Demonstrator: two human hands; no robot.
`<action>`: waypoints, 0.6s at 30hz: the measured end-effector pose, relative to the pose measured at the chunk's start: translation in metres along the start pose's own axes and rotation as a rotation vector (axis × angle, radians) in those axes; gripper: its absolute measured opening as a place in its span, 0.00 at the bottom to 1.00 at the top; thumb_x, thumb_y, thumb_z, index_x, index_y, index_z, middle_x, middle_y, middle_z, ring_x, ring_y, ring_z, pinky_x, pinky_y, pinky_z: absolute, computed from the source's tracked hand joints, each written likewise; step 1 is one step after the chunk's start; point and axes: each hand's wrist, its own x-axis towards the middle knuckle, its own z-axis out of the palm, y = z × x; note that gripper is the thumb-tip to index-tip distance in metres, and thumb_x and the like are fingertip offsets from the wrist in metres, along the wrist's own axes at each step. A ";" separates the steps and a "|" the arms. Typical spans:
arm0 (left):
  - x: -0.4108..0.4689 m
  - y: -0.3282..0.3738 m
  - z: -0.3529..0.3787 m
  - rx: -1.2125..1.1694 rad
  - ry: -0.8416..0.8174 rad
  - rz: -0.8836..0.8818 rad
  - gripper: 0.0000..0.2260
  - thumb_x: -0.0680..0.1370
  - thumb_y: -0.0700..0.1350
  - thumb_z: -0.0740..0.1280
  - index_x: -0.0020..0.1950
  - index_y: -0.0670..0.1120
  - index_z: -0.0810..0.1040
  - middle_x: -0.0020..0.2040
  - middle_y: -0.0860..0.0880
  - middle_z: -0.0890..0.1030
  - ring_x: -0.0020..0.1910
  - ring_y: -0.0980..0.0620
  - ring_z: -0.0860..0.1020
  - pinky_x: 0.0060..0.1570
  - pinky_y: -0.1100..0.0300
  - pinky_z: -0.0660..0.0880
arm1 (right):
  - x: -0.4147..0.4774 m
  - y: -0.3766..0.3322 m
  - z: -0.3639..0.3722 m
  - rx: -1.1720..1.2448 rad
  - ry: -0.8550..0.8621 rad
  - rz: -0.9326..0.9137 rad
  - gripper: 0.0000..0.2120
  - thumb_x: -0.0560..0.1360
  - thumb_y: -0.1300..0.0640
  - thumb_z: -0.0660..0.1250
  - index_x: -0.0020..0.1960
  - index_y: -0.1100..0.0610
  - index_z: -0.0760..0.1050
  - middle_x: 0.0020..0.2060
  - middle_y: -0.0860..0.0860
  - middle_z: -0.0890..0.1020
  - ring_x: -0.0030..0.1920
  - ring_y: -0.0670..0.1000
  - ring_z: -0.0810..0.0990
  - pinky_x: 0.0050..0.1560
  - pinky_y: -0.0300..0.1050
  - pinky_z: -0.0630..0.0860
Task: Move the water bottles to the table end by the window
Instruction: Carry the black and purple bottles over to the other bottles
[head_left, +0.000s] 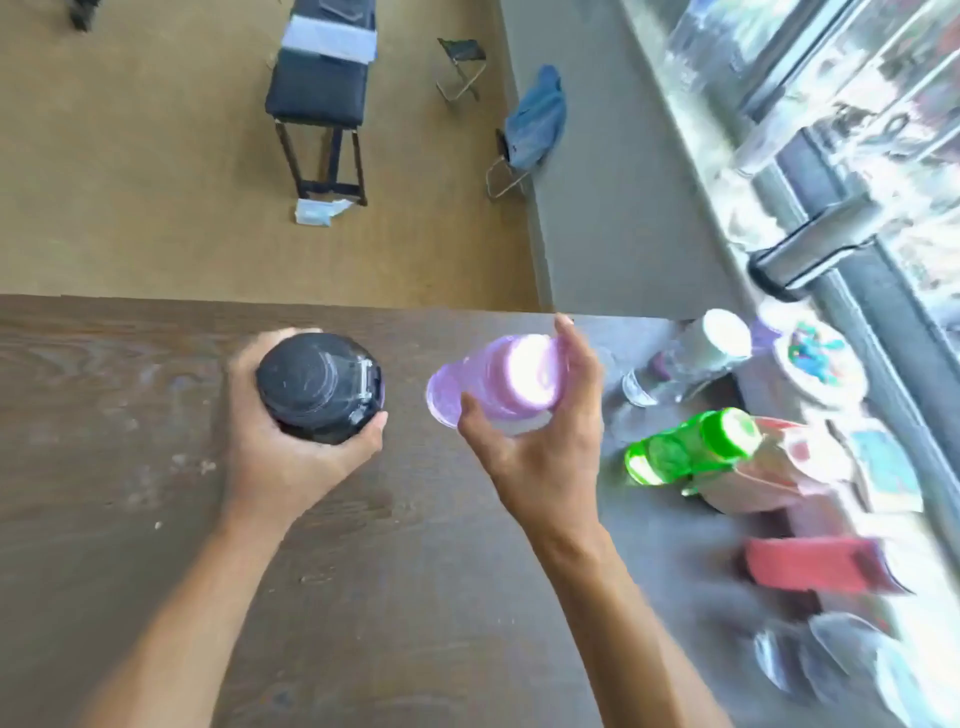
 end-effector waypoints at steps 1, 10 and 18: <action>-0.002 0.014 0.022 -0.033 -0.070 0.048 0.41 0.60 0.49 0.84 0.67 0.62 0.67 0.66 0.43 0.78 0.65 0.45 0.79 0.67 0.54 0.74 | -0.006 0.012 -0.029 -0.030 0.053 0.022 0.44 0.66 0.55 0.83 0.75 0.57 0.65 0.67 0.39 0.70 0.69 0.29 0.66 0.69 0.26 0.62; -0.088 0.115 0.191 -0.141 -0.780 0.281 0.40 0.59 0.54 0.84 0.69 0.53 0.73 0.66 0.54 0.80 0.64 0.48 0.80 0.64 0.53 0.76 | -0.095 0.104 -0.207 -0.227 0.359 0.365 0.40 0.65 0.49 0.80 0.72 0.58 0.70 0.63 0.50 0.76 0.62 0.46 0.76 0.65 0.27 0.65; -0.161 0.138 0.285 -0.106 -0.995 0.296 0.40 0.61 0.56 0.82 0.69 0.48 0.74 0.65 0.52 0.80 0.63 0.48 0.79 0.68 0.57 0.72 | -0.147 0.146 -0.234 -0.322 0.413 0.645 0.41 0.64 0.52 0.84 0.71 0.53 0.70 0.63 0.48 0.75 0.63 0.54 0.78 0.58 0.47 0.73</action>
